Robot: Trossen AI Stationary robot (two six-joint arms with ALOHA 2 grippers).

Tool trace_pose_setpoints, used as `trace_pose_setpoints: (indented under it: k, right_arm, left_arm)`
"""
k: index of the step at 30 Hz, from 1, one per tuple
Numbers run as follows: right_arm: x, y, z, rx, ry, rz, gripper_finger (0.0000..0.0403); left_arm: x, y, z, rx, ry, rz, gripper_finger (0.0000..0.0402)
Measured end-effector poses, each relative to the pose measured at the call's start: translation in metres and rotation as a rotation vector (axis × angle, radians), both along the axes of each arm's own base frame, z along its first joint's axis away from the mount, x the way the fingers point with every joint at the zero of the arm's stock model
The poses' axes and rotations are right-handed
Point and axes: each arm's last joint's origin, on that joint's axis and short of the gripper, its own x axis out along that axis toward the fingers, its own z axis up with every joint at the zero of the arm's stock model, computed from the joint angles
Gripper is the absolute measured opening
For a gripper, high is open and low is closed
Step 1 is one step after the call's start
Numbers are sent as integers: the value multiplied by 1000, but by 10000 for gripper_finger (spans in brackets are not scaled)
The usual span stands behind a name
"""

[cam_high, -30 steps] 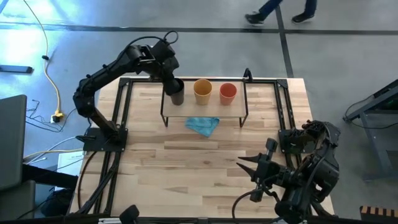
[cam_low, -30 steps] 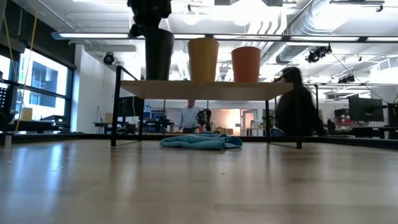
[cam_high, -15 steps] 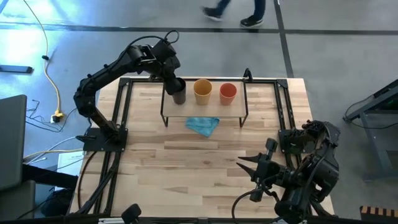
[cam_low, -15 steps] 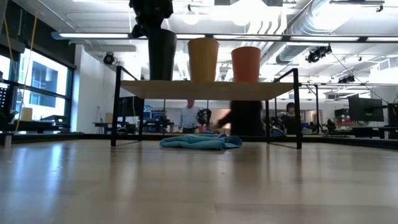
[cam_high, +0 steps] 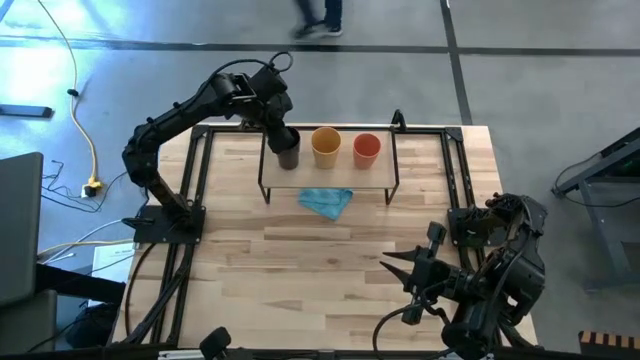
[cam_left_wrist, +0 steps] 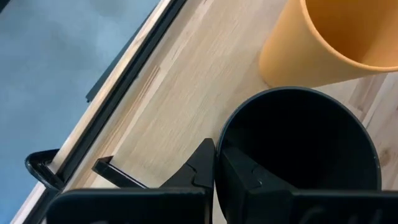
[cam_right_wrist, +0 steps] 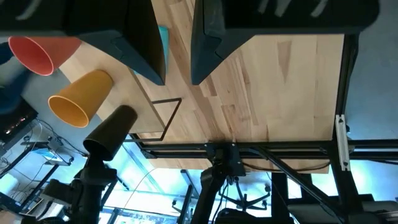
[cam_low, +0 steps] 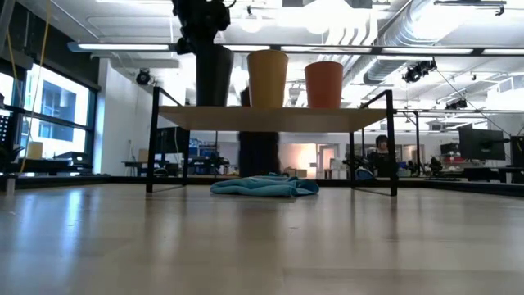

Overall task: Stack small to large cups/mugs on shelf
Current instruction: Put the black cup on the shelf

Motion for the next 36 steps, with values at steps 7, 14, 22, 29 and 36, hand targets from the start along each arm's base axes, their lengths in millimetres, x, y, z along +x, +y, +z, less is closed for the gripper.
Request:
trace_pose_setpoints:
  k: [7, 14, 22, 29, 36]
  right_arm:
    - [0, 0, 0, 1, 0, 0, 69]
    - [0, 0, 0, -12, 6, 7, 69]
    - [0, 0, 0, -27, 12, 14, 69]
    - [0, 0, 0, -26, 12, 14, 69]
    - [0, 0, 0, -18, 8, 10, 69]
  left_arm:
    - [4, 2, -3, -1, -8, -6, 0]
    - [5, 4, -5, -1, 8, -7, 0]
    - [5, 4, -5, -1, 10, -10, 1]
    - [5, 3, -6, -24, 5, -20, 19]
    - [5, 3, -7, -29, 5, -18, 41]
